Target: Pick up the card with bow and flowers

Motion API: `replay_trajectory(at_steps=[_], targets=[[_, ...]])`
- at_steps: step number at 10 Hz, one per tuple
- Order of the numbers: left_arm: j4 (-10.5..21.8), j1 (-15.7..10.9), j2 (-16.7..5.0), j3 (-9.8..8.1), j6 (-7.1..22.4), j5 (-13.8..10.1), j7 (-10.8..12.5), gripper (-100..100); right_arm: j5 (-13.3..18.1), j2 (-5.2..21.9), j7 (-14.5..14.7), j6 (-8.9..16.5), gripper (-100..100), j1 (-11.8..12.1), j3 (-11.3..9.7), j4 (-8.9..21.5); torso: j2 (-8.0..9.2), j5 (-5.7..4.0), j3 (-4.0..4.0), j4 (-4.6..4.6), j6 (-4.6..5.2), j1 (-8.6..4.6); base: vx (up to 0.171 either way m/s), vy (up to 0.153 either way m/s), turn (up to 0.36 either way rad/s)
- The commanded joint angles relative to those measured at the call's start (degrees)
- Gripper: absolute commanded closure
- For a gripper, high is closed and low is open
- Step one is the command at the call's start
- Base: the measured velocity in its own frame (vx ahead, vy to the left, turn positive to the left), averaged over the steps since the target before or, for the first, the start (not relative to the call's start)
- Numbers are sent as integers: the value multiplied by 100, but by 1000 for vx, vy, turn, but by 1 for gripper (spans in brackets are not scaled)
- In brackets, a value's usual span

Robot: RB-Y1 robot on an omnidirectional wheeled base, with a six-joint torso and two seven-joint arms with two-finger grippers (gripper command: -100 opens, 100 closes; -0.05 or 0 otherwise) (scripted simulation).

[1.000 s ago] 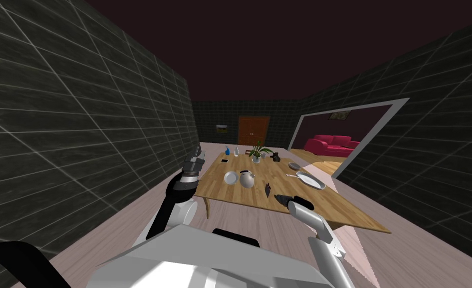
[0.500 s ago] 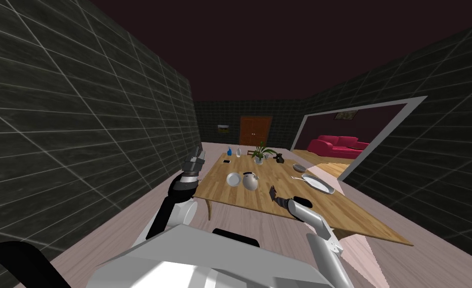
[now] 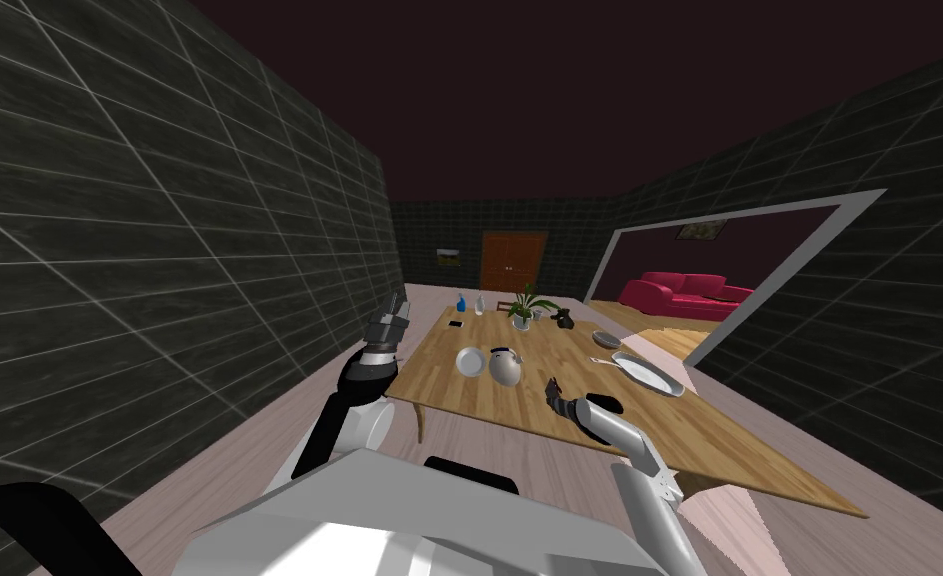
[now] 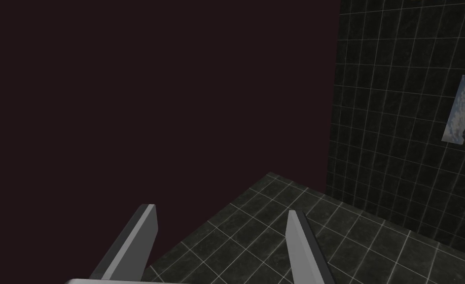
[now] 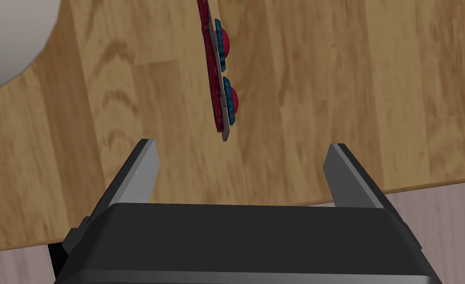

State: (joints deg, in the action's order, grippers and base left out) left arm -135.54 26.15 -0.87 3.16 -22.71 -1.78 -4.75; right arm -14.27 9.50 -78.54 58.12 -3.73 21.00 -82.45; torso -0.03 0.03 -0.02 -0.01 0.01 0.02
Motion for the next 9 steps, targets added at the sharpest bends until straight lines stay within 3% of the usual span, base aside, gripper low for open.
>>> replay_trajectory(at_steps=[1, 3, 4, 5, 9], targets=[[0, 0, 0, 0, 0, 0, 0, 0, -5, -51, 87, -166, -100, 10, 7, 145, 0, 0, 0, 0, 0, 0, 30, -9, -37], [0, 1, 0, 0, 0, 0, 0, 0, -10, -102, 174, -331, -100, 21, 14, 290, -13, -2, -7, -3, 0, -8, 60, -14, -29], [0, 1, 0, 0, 0, 0, 0, 0, -13, -86, 143, -267, -100, 26, 13, 236, -18, -2, -10, -4, 0, -10, 28, -7, -1], [0, 0, 0, 0, 0, 0, 0, 0, -13, -88, 154, -288, 100, 28, 13, 244, -9, -2, -5, -2, 0, -7, 0, 0, 0], [0, 0, 0, 0, 0, 0, 0, 0, -14, -92, 175, -282, 100, 19, -5, 238, 0, -5, -2, -2, 16, -15, 1, 1, 4]])
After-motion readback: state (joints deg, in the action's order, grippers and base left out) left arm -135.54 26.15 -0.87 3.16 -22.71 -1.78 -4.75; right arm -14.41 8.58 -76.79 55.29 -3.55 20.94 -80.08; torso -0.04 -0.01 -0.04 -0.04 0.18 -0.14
